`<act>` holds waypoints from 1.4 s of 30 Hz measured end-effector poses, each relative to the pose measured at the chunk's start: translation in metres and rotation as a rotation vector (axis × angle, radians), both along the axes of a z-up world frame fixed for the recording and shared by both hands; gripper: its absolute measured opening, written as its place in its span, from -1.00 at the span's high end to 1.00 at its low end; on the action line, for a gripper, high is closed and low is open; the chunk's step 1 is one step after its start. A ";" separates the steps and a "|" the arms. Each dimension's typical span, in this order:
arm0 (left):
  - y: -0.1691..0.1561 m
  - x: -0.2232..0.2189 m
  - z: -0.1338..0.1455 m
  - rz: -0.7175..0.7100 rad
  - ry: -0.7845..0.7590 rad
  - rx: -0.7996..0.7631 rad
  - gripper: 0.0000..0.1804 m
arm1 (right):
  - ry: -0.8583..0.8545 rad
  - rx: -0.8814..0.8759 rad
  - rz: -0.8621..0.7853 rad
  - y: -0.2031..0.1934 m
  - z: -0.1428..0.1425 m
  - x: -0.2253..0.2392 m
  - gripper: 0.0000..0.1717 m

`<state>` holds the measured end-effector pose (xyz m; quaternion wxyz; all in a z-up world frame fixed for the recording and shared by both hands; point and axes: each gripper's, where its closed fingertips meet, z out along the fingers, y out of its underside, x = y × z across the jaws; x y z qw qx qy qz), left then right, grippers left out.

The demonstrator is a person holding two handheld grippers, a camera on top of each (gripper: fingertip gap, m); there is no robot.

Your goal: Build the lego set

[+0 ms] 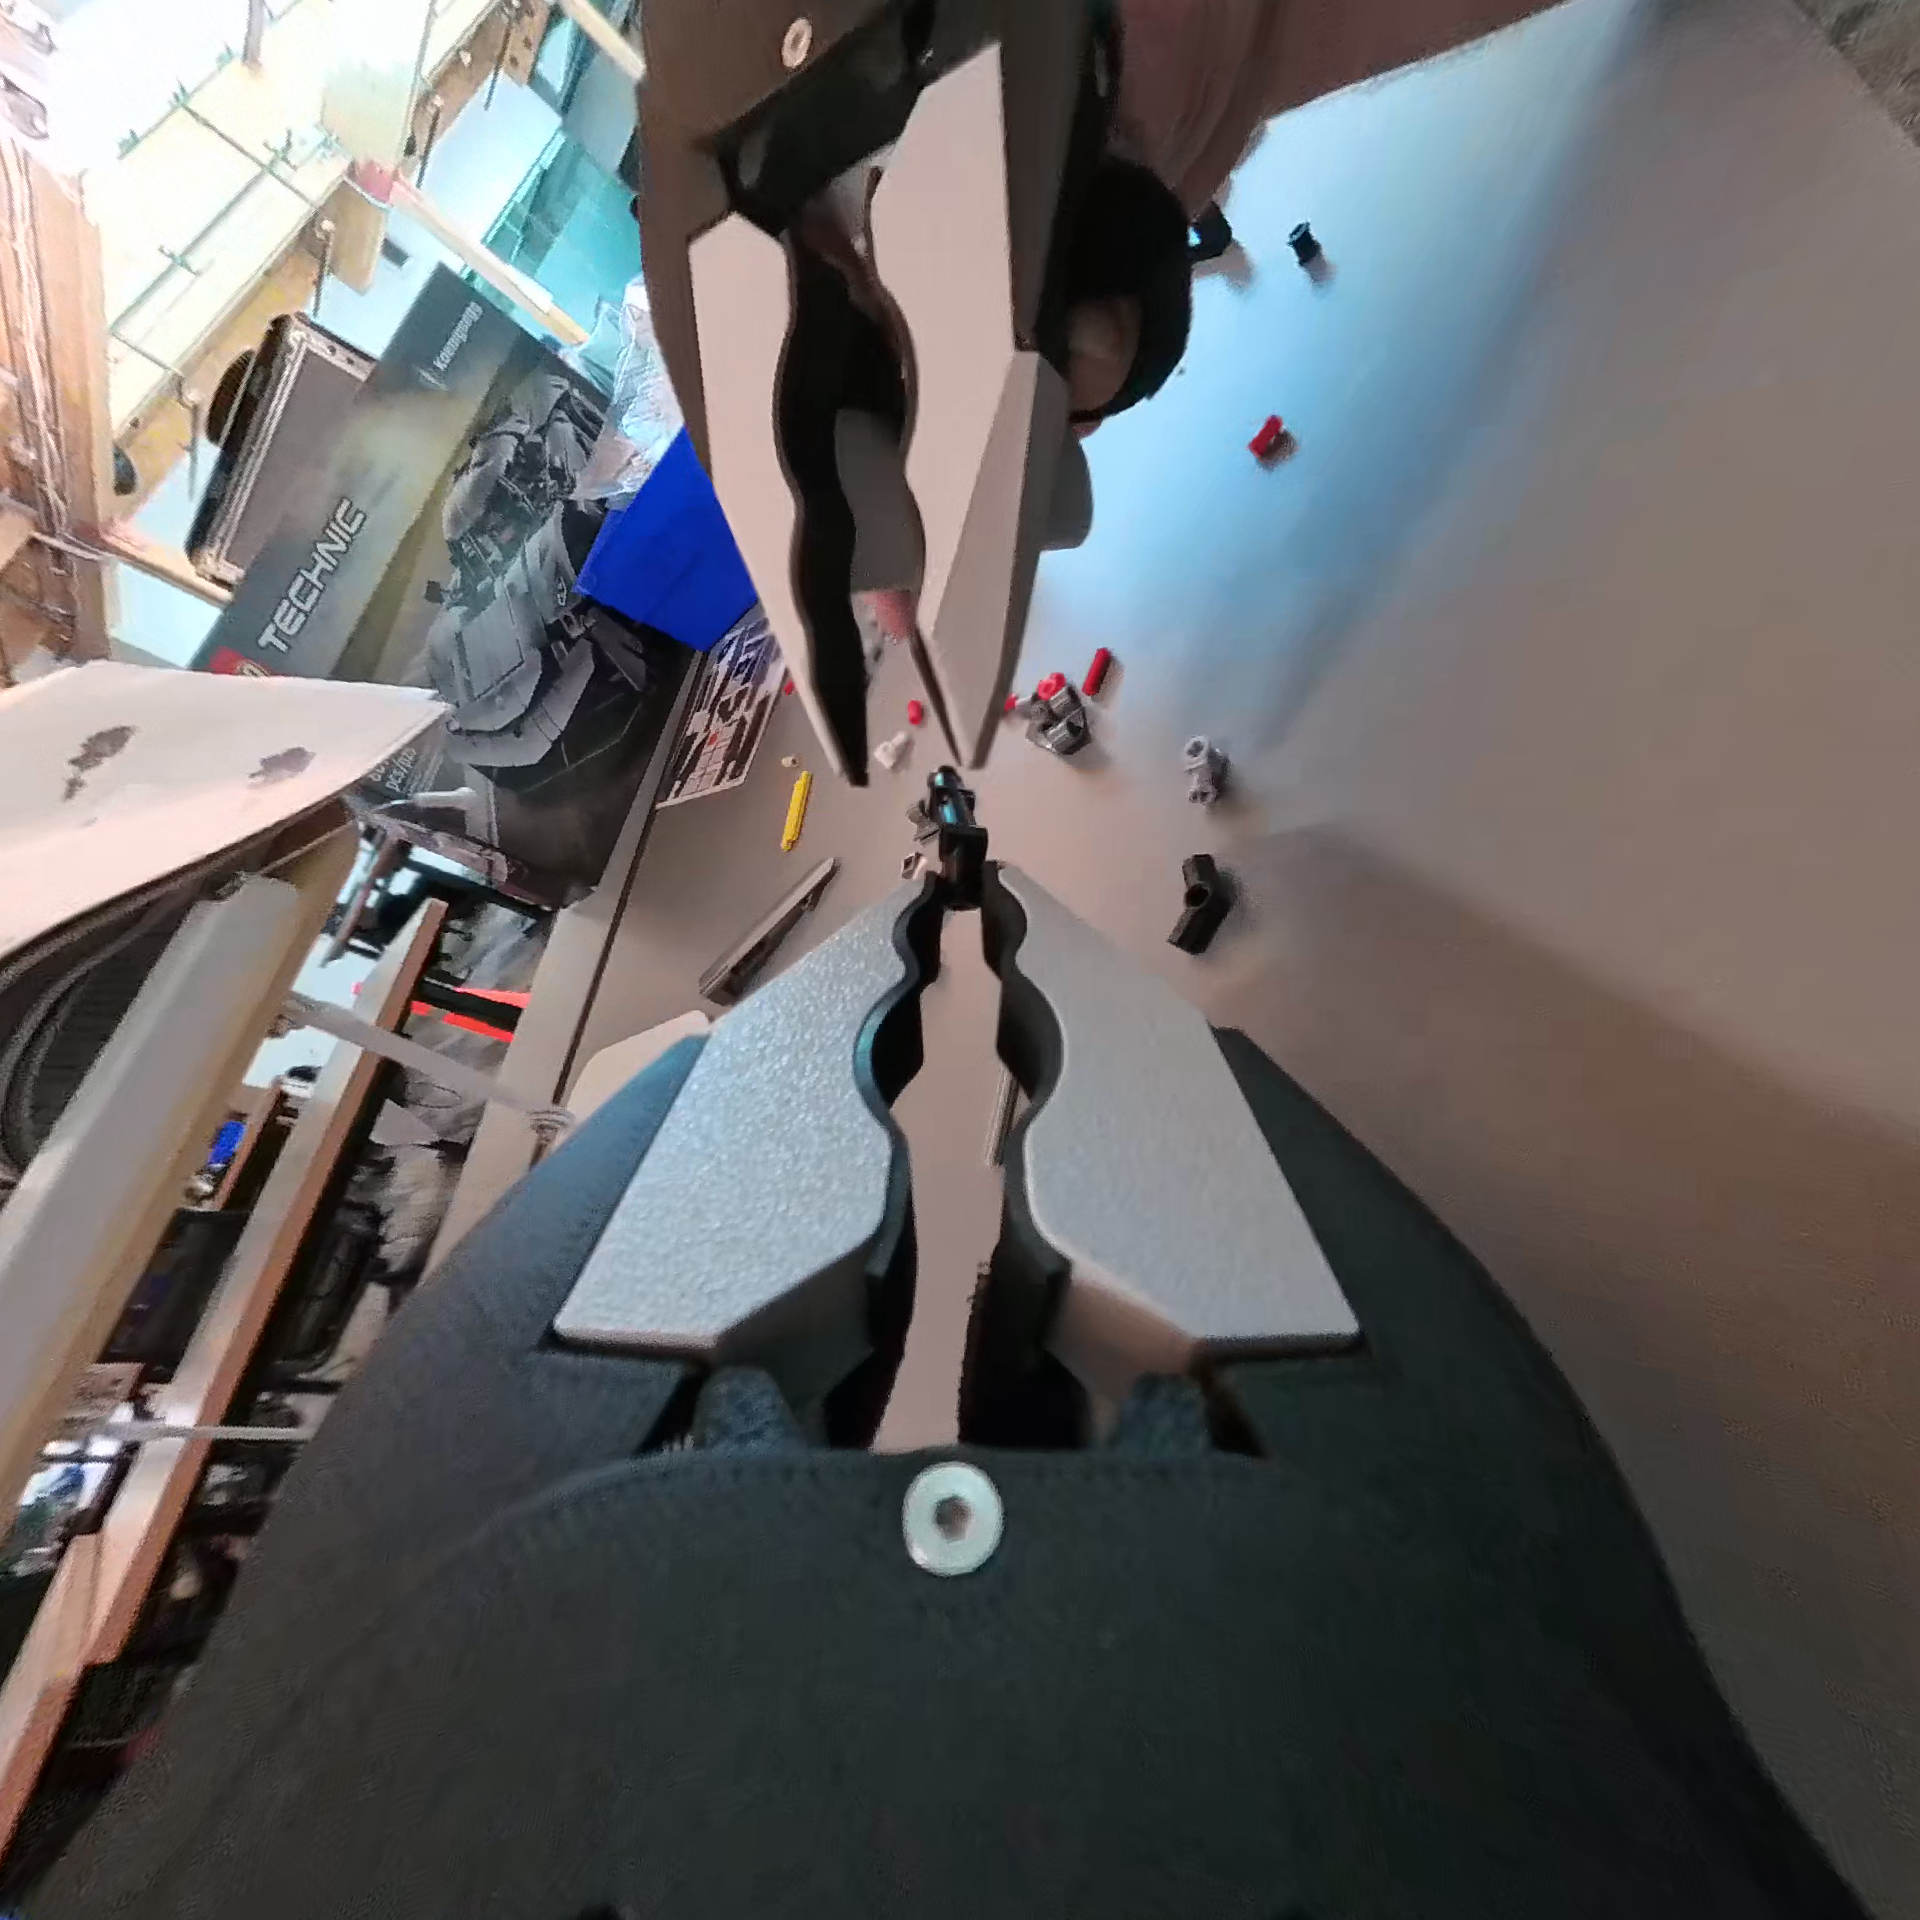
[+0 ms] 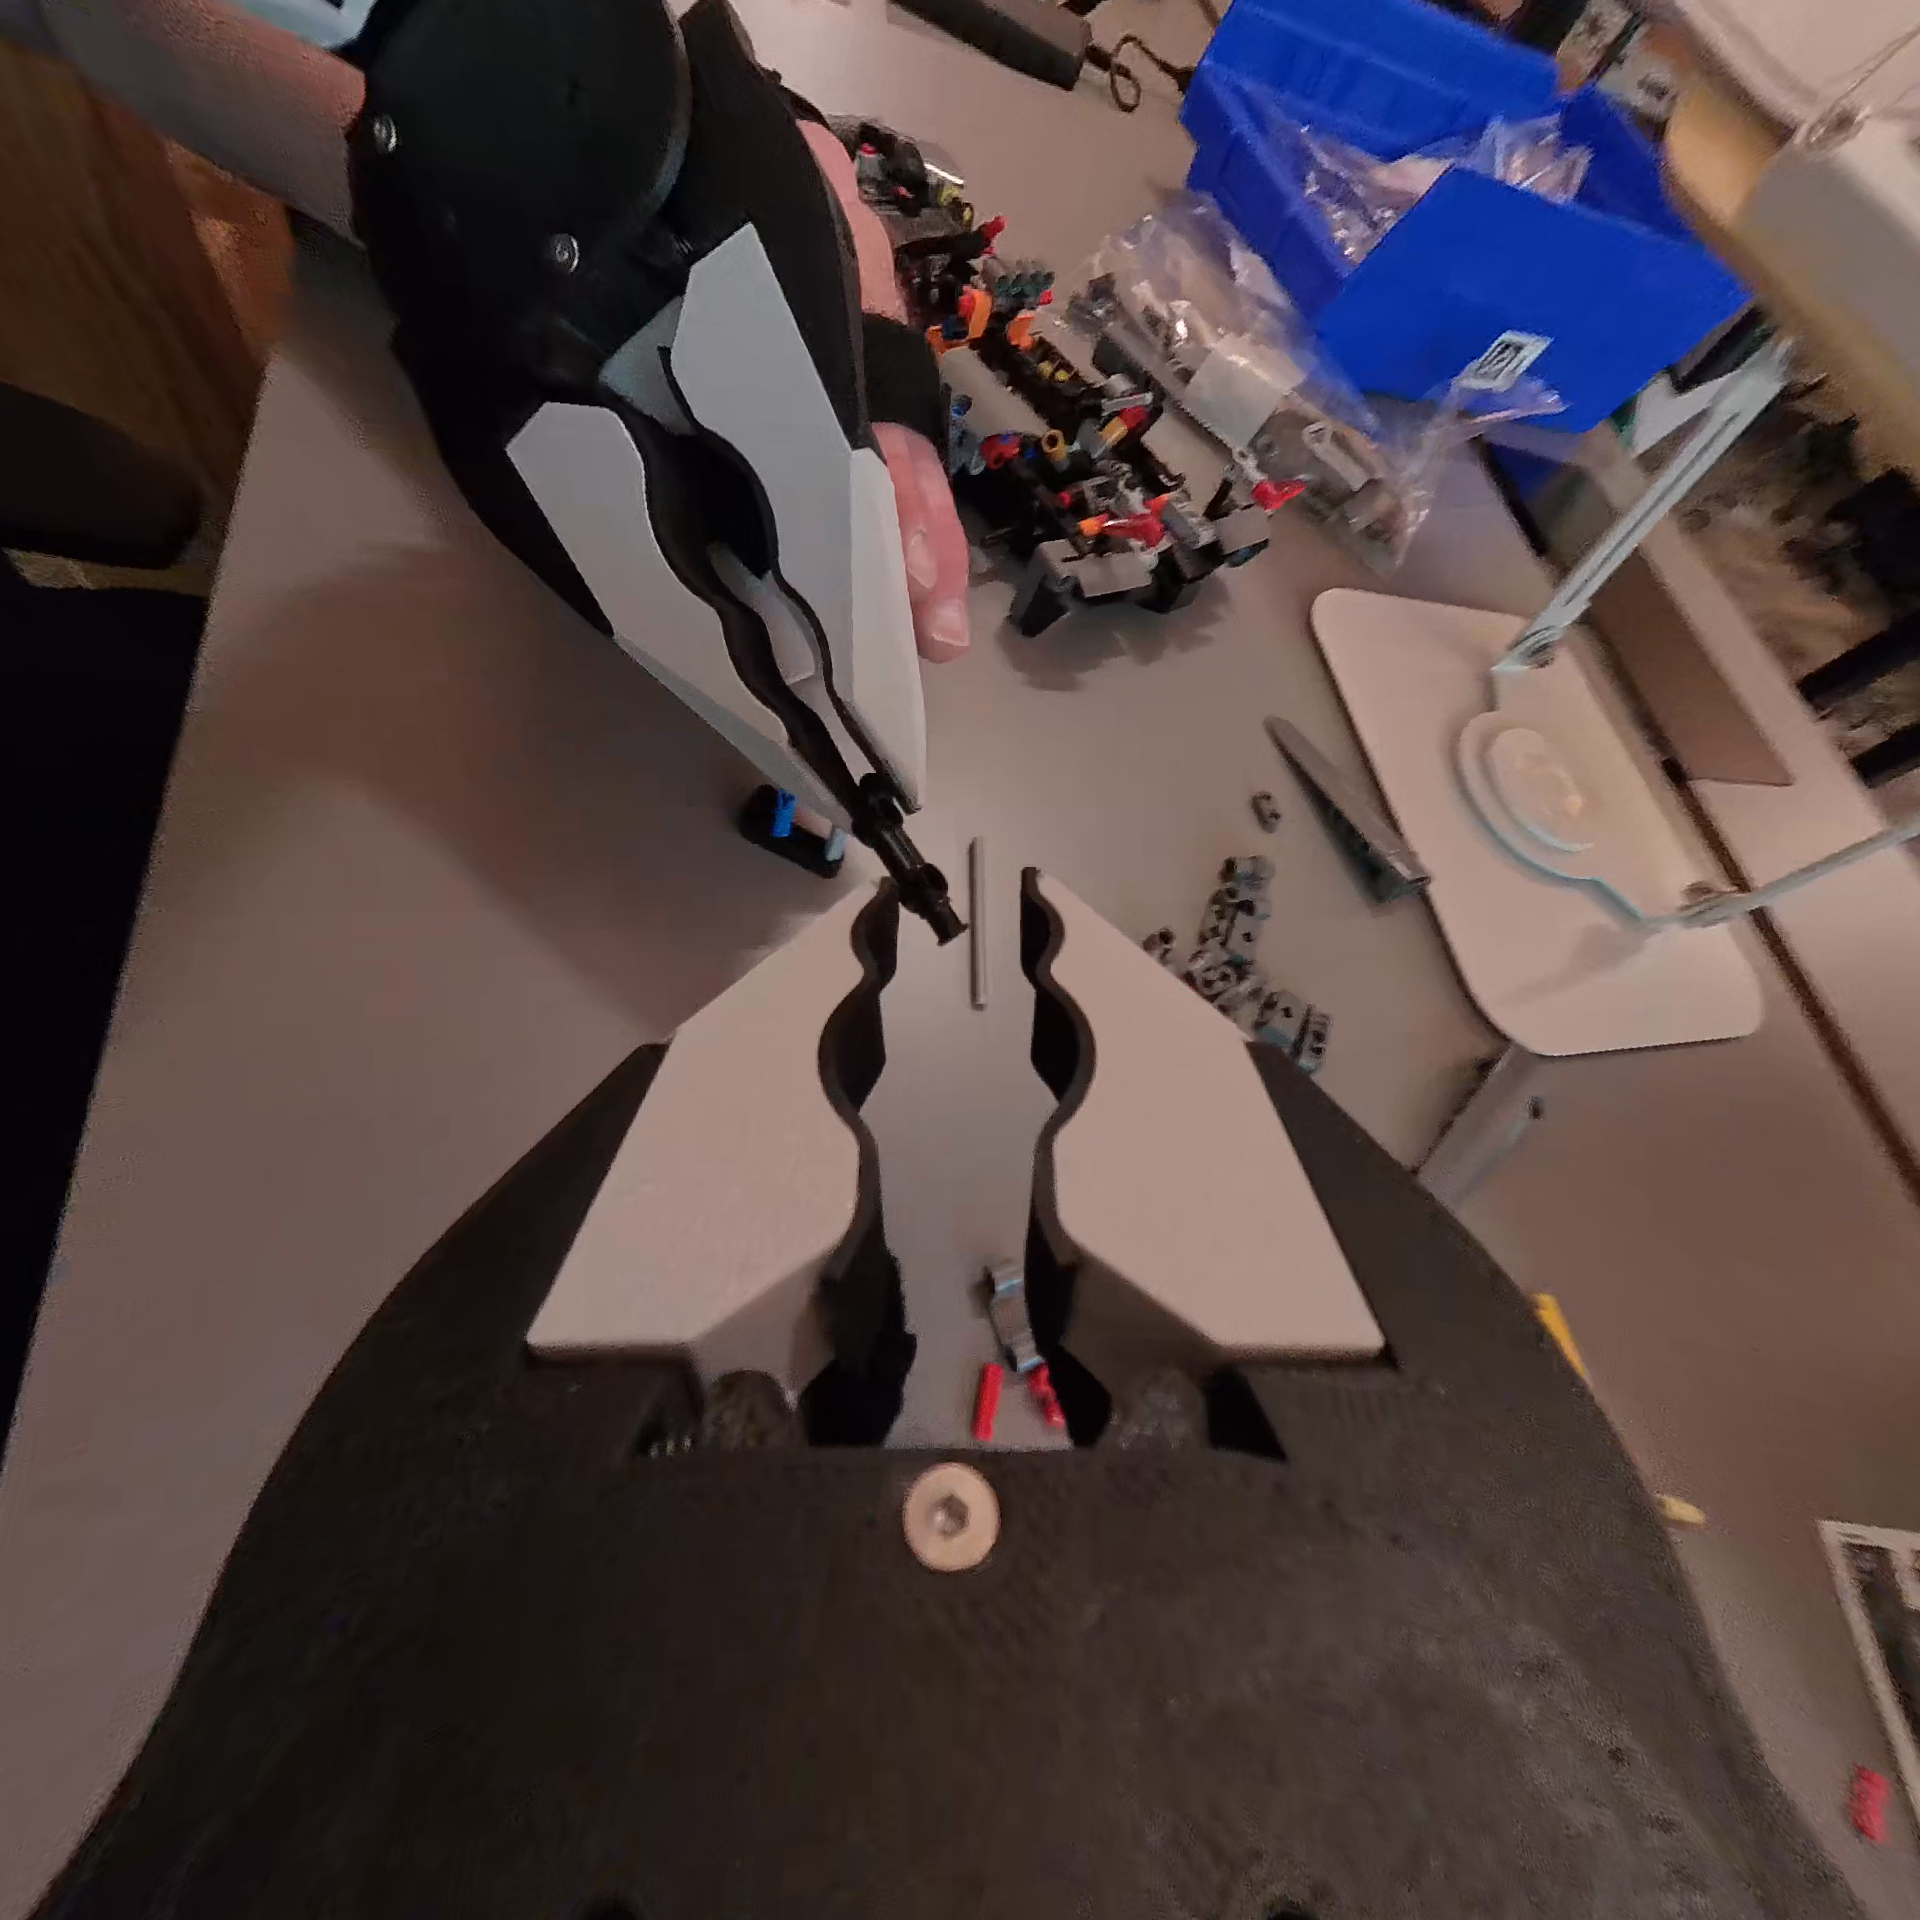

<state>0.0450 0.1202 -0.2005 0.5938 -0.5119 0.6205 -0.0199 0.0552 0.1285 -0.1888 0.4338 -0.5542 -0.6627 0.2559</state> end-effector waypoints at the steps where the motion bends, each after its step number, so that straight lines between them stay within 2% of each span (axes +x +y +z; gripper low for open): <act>1: 0.000 0.000 0.001 0.002 -0.017 -0.020 0.95 | 0.001 0.032 -0.008 0.001 0.002 0.000 0.75; 12: 0.014 -0.012 0.023 0.046 -0.235 -0.231 0.95 | 0.083 0.279 -0.111 0.019 0.040 -0.002 0.68; 20: 0.024 -0.025 0.048 0.045 -0.458 -0.401 0.95 | 0.020 0.626 -0.109 0.026 0.062 -0.018 0.66; 25: 0.032 -0.038 0.061 0.045 -0.582 -0.499 0.95 | -0.025 0.727 -0.063 0.031 0.064 -0.036 0.65; 32: 0.036 -0.047 0.069 0.026 -0.679 -0.597 0.95 | -0.017 0.816 -0.065 0.037 0.058 -0.049 0.64; 42: 0.038 -0.048 0.066 -0.025 -0.758 -0.786 0.95 | 0.018 0.884 -0.093 0.038 0.057 -0.055 0.71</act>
